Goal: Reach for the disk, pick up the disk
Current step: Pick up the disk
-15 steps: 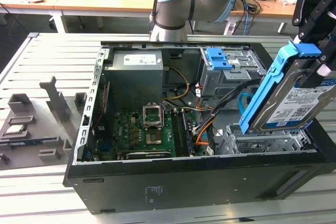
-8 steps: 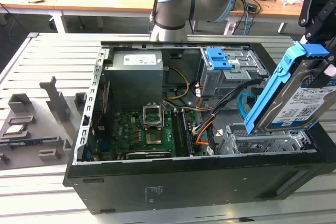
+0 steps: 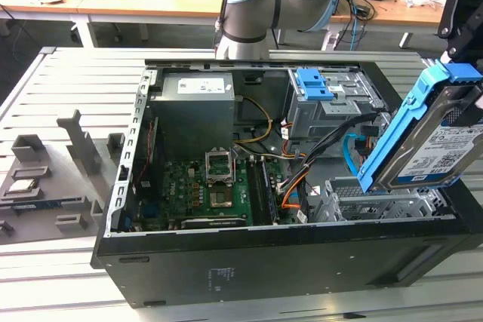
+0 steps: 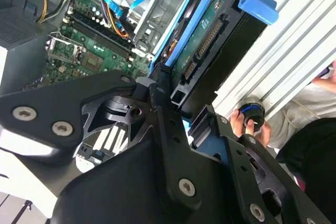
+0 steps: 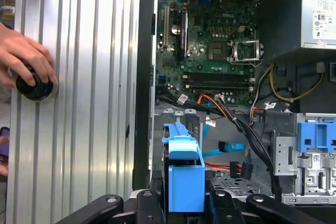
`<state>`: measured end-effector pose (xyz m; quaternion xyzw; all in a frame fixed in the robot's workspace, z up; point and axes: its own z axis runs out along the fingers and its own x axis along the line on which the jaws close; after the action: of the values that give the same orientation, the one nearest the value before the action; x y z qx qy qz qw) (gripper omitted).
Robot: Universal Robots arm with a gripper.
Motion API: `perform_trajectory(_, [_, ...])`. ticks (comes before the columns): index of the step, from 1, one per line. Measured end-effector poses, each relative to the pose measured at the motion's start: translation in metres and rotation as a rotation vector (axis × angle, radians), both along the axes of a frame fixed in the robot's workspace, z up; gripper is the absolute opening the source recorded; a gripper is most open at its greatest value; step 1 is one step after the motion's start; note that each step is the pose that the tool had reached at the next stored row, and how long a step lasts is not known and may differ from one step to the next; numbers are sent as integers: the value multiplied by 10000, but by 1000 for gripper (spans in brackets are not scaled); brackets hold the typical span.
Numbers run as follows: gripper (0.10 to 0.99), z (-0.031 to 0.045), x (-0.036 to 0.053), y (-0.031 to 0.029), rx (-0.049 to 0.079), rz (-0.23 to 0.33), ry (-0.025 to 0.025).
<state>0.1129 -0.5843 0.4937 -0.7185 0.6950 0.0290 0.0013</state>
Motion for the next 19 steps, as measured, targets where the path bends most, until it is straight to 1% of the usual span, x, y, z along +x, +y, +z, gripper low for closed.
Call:
perform_trajectory(2, [365,-6,19,1,-1,-1,0])
perform_trajectory(6, [365,-34,20,20,0,-1,0])
perform_trajectory(8, [365,-53,19,44,-2,-11,0])
perform_trajectory(11, [365,-94,7,102,-7,-53,0])
perform_trajectory(13, [365,-117,-1,128,-9,-84,0])
perform_trajectory(16, [365,-175,-17,180,-11,-228,0])
perform_trajectory(19, [365,-218,-35,206,-12,-401,0])
